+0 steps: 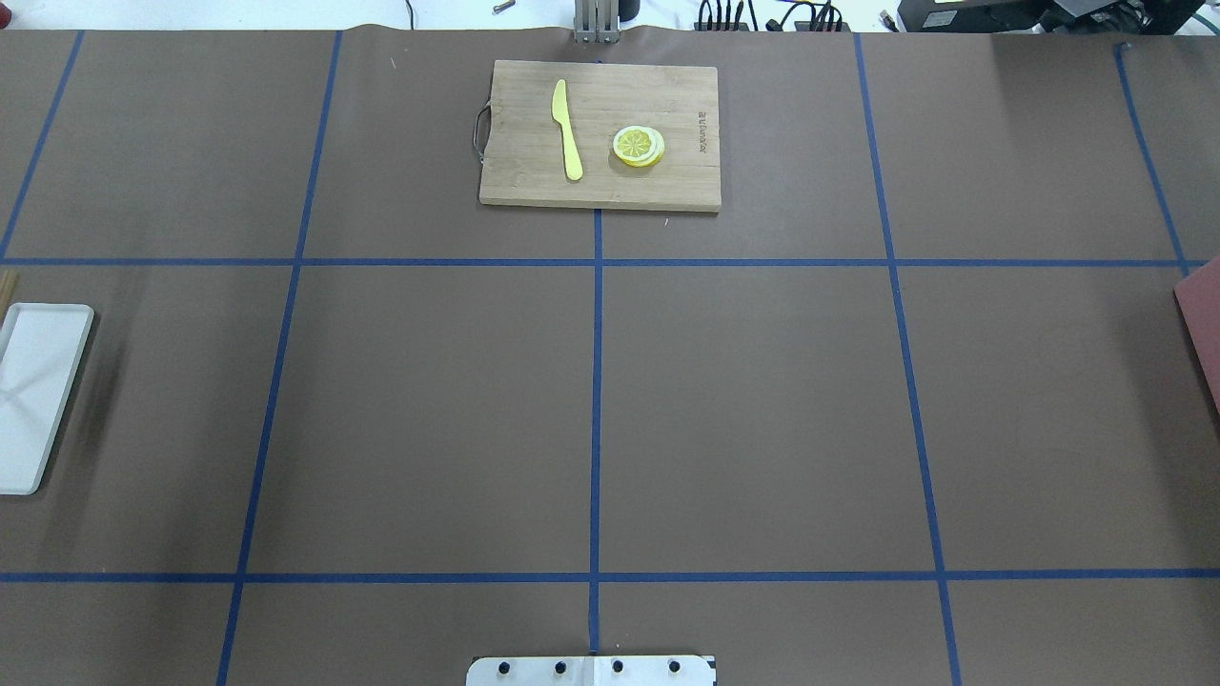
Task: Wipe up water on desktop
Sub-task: 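Open the right gripper to drop the pink cloth into the pink bin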
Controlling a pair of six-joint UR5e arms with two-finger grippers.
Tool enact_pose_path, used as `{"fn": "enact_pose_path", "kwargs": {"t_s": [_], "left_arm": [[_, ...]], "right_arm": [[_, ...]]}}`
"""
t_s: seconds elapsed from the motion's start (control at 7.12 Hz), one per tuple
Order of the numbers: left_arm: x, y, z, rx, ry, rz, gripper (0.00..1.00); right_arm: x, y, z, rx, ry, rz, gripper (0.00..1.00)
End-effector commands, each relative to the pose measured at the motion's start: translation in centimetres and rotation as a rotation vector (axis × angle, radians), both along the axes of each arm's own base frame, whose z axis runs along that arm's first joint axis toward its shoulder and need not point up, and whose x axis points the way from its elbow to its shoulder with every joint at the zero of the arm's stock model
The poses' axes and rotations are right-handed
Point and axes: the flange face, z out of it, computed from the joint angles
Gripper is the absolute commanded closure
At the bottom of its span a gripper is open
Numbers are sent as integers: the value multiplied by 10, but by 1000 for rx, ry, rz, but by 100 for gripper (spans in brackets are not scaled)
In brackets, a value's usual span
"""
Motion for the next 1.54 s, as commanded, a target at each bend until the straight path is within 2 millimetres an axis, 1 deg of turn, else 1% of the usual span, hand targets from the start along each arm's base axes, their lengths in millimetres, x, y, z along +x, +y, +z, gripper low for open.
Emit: {"fn": "enact_pose_path", "kwargs": {"t_s": [0.0,0.14,0.28,0.42,0.7,1.4], "left_arm": [[0,1,3,-6,1,0,2],[0,1,3,-4,0,0,2],[0,1,3,-6,1,1,2],[0,2,4,-8,1,1,2],[0,2,5,-9,1,1,2],[0,2,9,-17,1,1,2]], "right_arm": [[4,38,13,-41,-108,25,0],[16,42,6,8,-97,52,0],[21,37,2,26,-63,59,0],[27,35,1,33,5,68,0],[29,37,4,25,39,73,0],[29,37,3,24,37,76,0]]}}
